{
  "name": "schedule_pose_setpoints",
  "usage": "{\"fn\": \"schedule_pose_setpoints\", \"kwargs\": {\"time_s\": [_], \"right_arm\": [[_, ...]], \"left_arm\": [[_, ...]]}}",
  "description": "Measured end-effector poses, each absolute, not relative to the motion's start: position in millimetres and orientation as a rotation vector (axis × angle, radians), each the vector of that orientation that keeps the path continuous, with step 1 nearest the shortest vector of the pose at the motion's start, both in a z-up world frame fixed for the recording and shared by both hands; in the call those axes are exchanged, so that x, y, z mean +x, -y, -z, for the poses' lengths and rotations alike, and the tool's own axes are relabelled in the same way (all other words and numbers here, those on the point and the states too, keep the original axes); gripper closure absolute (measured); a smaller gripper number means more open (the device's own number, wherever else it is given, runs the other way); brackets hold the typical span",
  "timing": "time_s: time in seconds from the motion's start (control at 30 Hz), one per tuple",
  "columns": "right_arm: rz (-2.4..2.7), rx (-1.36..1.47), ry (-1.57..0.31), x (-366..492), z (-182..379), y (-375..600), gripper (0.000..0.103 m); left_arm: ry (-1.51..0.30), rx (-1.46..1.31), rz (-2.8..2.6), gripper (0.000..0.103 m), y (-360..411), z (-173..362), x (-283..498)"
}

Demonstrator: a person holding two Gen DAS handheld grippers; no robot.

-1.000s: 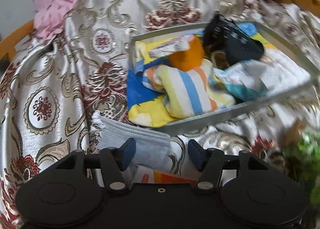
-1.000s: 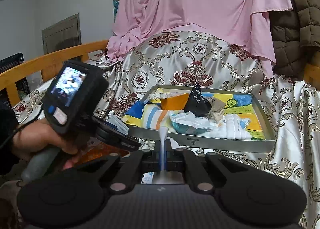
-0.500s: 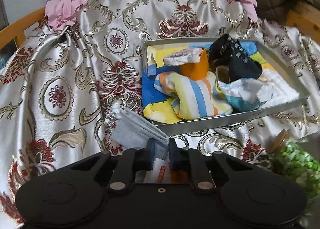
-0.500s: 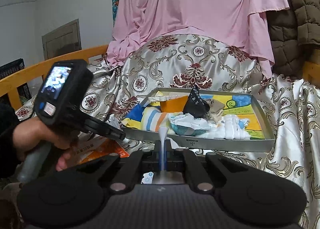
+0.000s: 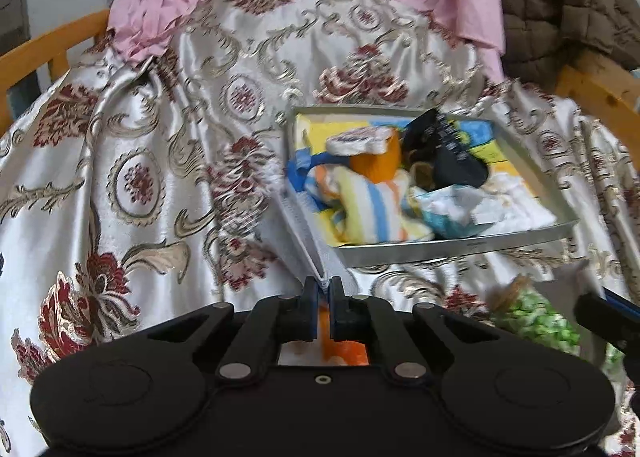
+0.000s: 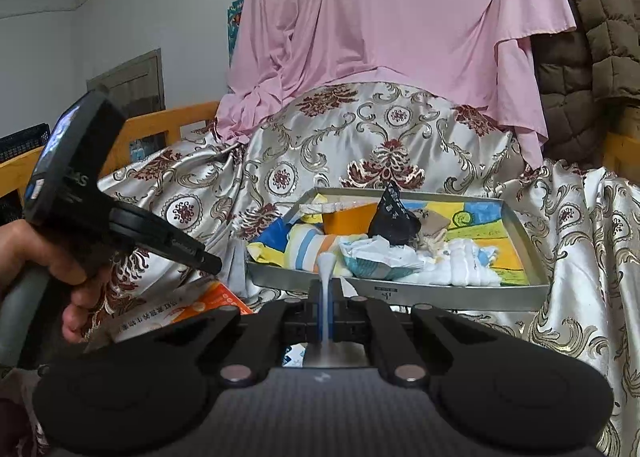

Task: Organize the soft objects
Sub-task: 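Lift the grey mask and white tissue with both tools, then carry the grey mask and white tissue over the metal tray with both tools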

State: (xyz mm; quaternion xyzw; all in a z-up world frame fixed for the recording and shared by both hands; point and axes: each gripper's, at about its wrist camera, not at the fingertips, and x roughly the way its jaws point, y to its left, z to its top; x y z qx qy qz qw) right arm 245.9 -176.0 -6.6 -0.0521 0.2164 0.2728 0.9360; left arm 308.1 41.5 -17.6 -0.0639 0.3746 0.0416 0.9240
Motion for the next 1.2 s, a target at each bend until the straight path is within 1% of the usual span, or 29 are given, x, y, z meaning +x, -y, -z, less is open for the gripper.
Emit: {"fn": "schedule_pose_setpoints", "kwargs": {"time_s": [0.13, 0.33, 0.6, 0.83, 1.2], "right_arm": [[-0.558, -0.101, -0.414, 242, 2, 177, 0.101], [-0.558, -0.099, -0.404, 241, 0, 178, 0.101], [-0.559, -0.095, -0.401, 241, 2, 177, 0.101], [-0.552, -0.080, -0.371, 239, 0, 181, 0.101], [-0.531, -0.077, -0.358, 238, -4, 180, 0.101]], "left_arm": [[-0.721, -0.095, -0.045, 0.099, -30, 10, 302], [-0.739, -0.102, -0.068, 0.099, -37, 20, 306], [-0.592, -0.036, -0.016, 0.099, -22, 5, 295], [-0.503, -0.030, 0.032, 0.101, -11, -8, 296], [-0.504, -0.059, 0.039, 0.102, -21, 1, 308]]}}
